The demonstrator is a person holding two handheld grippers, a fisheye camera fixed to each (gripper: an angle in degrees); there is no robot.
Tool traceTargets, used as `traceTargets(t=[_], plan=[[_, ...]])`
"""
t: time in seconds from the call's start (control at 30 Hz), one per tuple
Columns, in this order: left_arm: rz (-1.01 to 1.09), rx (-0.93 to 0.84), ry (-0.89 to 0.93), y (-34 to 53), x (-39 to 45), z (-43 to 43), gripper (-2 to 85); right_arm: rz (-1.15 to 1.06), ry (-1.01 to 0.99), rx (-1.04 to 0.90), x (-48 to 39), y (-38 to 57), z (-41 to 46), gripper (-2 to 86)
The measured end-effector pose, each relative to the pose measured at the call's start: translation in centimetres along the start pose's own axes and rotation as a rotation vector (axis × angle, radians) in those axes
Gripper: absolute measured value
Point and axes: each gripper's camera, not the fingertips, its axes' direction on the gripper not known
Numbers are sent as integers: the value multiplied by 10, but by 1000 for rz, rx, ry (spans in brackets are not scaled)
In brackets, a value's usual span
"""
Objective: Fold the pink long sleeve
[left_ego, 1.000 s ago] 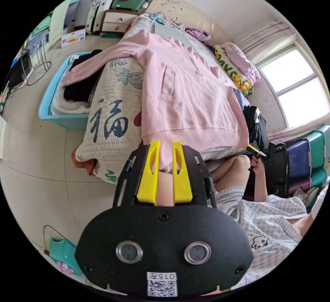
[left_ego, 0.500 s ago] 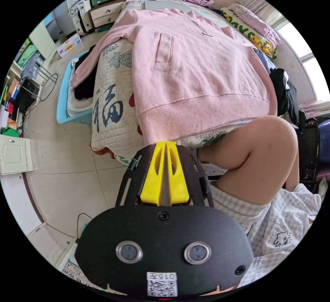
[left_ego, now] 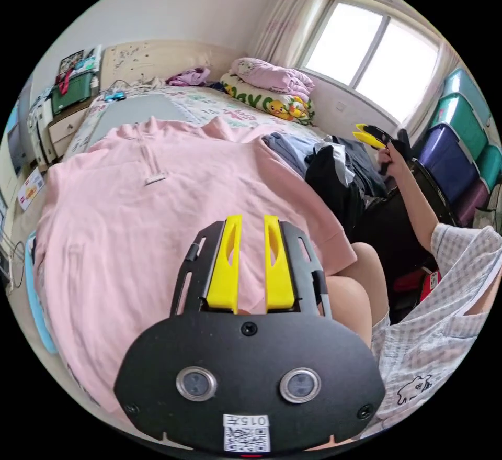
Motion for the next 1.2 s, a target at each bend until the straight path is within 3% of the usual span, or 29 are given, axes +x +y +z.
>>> traceTargets(t=[0.13,0.27,0.43,0.67,0.83,0.93,1.2], plan=[[-18,-199,21,-6,-6,83,101,146,106,-52,46,-121,164,117],[-31,-186,-10,6,-11,87,83,384,329,-165,125,-177,312,125],[43,-196,-159,22,6,99,77,457,248,-132,171,-170,404,128],[20,-193,-126,34,-10,106,76,519,188,-169,193,-64,496,105],[21,-192,-116,38,-22,112,78,366,440,-48,118,37,536,118],[33,-193,-125,38,-25,116,80,348,503,-250,110,104,615,125],[19,-191,-109,29,-48,122,78,369,435,-275,86,378,686,53]])
